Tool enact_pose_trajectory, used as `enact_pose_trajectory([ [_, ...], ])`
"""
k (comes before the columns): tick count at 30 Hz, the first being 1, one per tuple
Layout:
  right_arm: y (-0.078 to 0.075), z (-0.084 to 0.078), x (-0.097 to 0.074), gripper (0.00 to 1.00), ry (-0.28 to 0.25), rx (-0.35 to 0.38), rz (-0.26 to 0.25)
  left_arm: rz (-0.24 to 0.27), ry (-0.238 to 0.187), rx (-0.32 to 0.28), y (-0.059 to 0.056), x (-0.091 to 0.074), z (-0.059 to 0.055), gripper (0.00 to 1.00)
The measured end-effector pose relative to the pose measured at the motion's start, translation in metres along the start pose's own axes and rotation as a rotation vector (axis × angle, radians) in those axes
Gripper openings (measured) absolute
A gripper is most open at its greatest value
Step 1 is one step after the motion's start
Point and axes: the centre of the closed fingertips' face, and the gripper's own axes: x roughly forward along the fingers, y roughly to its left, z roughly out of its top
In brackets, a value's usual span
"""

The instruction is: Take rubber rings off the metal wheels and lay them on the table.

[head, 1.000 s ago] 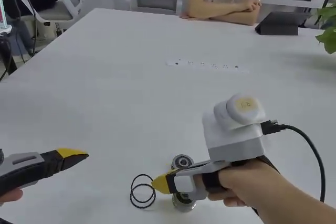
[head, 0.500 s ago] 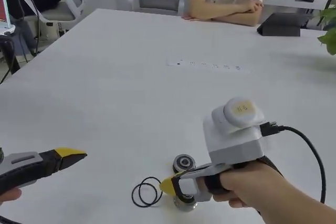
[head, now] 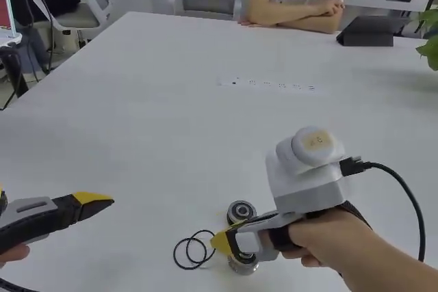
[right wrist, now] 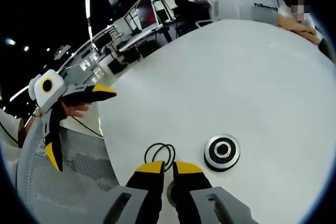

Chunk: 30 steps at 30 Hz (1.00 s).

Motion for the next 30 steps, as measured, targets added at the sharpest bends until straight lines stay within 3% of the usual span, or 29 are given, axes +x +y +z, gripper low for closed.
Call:
enact_pose_trajectory([
  [10,-0.007,0.013,-0.010,0.04,-0.054,0.010,-0.002,0.003,0.008,0.004,0.001,-0.001,0.000,0.98],
  [18,-0.018,0.032,-0.025,0.07,-0.145,0.021,-0.017,0.005,0.011,0.013,0.002,-0.002,0.004,0.98],
  [30,-0.049,0.045,-0.048,0.11,-0.245,0.058,-0.060,0.005,0.010,0.065,0.014,-0.001,0.026,0.98],
])
